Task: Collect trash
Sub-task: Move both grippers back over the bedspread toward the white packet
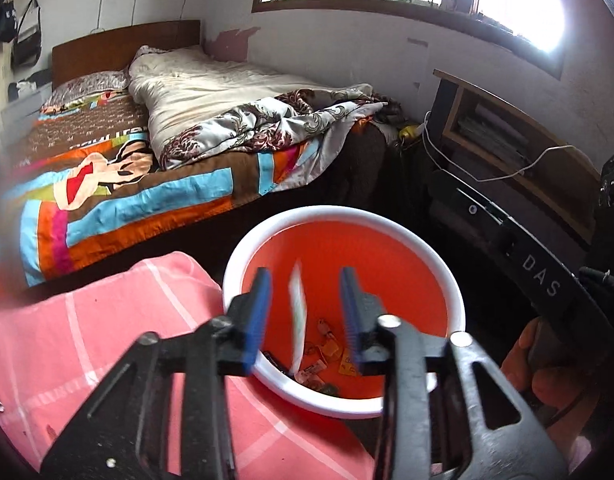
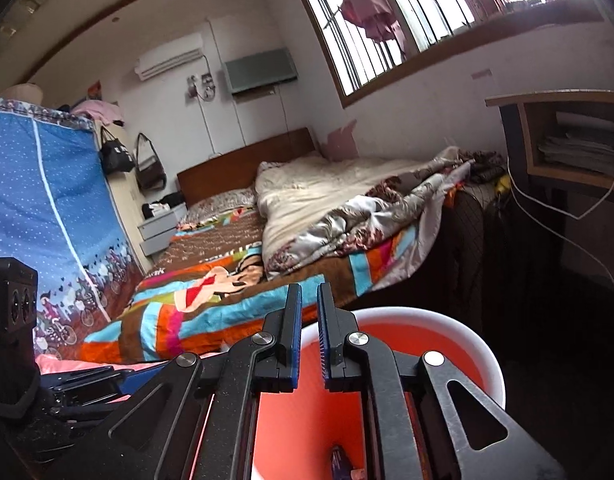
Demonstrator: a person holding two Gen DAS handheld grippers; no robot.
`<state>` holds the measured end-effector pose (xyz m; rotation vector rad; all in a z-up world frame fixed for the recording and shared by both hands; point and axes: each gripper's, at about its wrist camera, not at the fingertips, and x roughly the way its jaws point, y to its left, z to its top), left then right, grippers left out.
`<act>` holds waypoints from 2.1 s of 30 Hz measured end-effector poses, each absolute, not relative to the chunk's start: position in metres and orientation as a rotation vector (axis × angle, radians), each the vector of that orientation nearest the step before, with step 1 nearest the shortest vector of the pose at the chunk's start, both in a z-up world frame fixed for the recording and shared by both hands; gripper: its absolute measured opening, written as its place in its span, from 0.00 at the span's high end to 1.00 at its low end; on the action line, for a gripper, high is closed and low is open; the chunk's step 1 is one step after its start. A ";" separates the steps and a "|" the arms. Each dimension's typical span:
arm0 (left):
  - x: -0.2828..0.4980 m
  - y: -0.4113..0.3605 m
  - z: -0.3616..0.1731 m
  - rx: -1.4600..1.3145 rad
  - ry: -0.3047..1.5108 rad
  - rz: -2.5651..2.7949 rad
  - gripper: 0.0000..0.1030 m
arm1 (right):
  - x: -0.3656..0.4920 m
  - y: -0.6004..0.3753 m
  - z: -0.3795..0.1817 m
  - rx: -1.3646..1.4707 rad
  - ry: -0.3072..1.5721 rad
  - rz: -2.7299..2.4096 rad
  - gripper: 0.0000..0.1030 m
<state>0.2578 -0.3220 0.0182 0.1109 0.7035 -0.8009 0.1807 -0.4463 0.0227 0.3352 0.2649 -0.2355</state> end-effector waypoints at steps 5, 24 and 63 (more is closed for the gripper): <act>0.259 -0.311 0.021 0.076 0.694 -0.765 0.25 | 0.181 -0.449 0.022 0.354 0.275 -0.242 0.93; 0.210 -0.143 0.075 -0.100 0.327 -0.317 0.07 | 0.177 -0.366 0.044 0.193 0.148 -0.080 0.54; 0.139 0.056 0.009 -0.106 0.462 0.089 0.07 | 0.172 -0.155 -0.020 -0.158 0.467 0.538 0.03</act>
